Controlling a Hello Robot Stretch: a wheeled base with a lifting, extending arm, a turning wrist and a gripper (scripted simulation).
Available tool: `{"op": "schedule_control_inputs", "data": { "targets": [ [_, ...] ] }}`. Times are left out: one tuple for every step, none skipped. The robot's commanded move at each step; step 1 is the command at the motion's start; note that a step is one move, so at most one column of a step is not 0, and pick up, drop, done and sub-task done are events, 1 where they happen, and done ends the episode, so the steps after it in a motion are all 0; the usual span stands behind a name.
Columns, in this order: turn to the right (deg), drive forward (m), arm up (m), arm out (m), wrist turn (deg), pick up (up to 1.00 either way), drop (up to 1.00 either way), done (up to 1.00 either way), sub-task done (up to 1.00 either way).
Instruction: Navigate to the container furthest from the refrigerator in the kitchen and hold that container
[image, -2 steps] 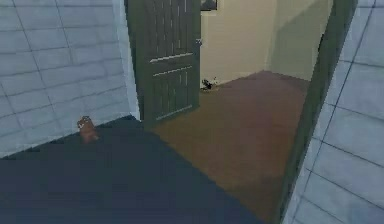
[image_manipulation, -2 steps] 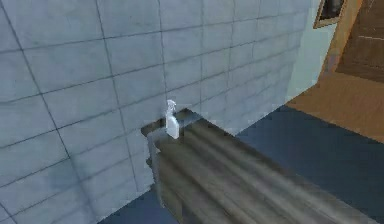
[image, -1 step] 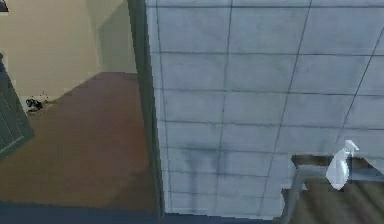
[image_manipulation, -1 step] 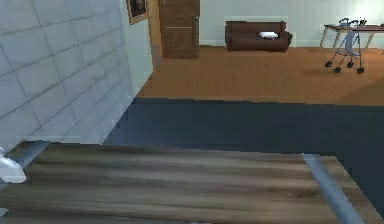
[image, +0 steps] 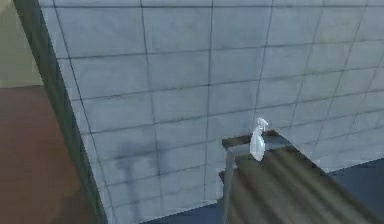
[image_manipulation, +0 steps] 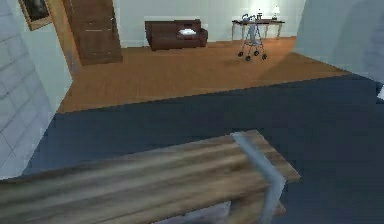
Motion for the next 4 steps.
{"op": "schedule_control_inputs", "data": {
  "targets": [
    [0.0, 0.50, 0.00, 0.00, 0.0, 0.00, 0.00, 0.00, 0.00],
    [-45.0, 0.00, 0.00, 0.00, 0.0, 0.00, 0.00, 0.00, 0.00],
    [0.0, 0.00, 0.50, 0.00, 0.0, 0.00, 0.00, 0.00, 0.00],
    [0.0, 0.00, 0.28, 0.00, 0.0, 0.00, 0.00, 0.00, 0.00]
  ]
}}
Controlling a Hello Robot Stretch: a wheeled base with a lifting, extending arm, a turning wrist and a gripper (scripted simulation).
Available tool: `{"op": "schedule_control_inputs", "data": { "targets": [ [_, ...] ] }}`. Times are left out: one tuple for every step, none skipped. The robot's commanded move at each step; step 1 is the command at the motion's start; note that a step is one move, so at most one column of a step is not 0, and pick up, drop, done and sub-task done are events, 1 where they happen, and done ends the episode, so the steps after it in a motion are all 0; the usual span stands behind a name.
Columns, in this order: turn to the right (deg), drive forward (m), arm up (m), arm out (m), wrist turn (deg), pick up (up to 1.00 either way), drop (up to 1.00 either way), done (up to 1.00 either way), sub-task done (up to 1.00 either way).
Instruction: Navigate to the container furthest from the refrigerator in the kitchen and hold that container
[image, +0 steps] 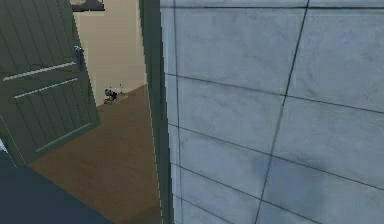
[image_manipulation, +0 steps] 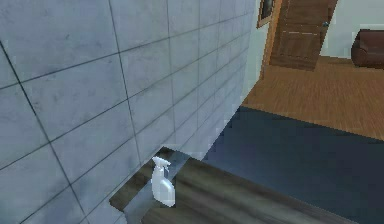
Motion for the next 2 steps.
{"op": "schedule_control_inputs", "data": {
  "targets": [
    [0.0, 0.00, 0.00, 0.20, 0.0, 0.00, 0.00, 0.00, 0.00],
    [0.0, 0.00, 0.00, 0.00, 45.0, 0.00, 0.00, 0.00, 0.00]
  ]
}}
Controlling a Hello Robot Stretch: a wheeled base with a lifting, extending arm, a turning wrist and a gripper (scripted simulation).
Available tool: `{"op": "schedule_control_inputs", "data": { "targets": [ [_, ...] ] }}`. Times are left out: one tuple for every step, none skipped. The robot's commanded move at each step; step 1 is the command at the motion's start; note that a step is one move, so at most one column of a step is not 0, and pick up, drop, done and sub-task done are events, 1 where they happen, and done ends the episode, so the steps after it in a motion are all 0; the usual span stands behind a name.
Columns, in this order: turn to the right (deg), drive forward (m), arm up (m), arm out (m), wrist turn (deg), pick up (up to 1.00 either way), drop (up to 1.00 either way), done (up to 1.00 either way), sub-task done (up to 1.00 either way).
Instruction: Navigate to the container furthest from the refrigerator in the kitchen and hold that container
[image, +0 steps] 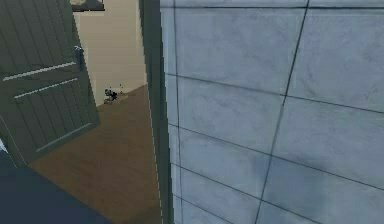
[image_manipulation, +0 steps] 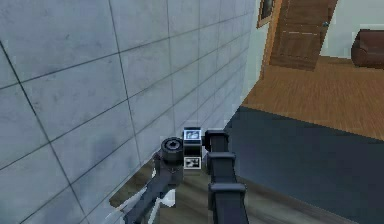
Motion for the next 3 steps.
{"op": "schedule_control_inputs", "data": {
  "targets": [
    [0.0, 0.00, 0.00, 0.00, 45.0, 0.00, 0.00, 0.00, 0.00],
    [0.0, 0.00, 0.00, 0.00, 45.0, 0.00, 0.00, 0.00, 0.00],
    [0.0, 0.00, 0.00, 0.00, 33.0, 0.00, 0.00, 0.00, 0.00]
  ]
}}
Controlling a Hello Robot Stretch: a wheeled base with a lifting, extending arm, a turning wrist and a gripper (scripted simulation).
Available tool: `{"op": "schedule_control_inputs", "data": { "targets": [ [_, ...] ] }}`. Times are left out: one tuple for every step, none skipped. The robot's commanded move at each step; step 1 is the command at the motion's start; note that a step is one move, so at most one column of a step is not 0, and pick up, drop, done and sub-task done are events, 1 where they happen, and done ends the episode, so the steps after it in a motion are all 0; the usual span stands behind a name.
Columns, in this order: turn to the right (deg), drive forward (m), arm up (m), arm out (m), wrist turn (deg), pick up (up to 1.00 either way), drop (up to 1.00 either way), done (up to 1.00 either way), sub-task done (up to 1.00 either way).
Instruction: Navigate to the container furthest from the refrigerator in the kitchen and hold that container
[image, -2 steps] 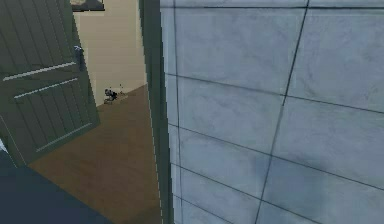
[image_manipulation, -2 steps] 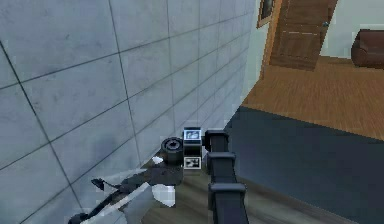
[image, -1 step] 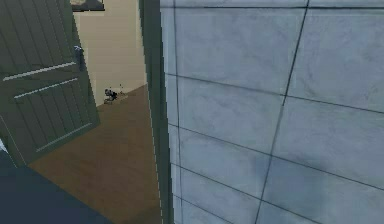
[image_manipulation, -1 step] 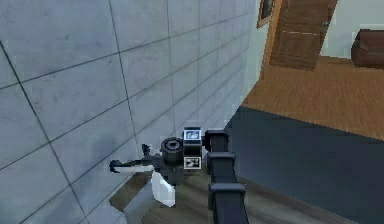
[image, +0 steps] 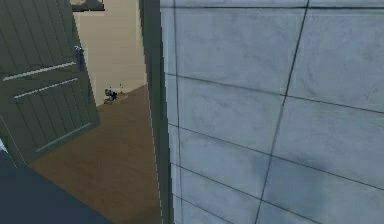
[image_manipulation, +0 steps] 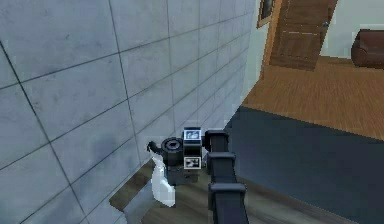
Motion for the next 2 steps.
{"op": "schedule_control_inputs", "data": {
  "targets": [
    [0.0, 0.00, -0.30, 0.00, 0.0, 0.00, 0.00, 0.00, 0.00],
    [0.0, 0.00, 0.00, 0.00, 0.0, 1.00, 0.00, 0.00, 0.00]
  ]
}}
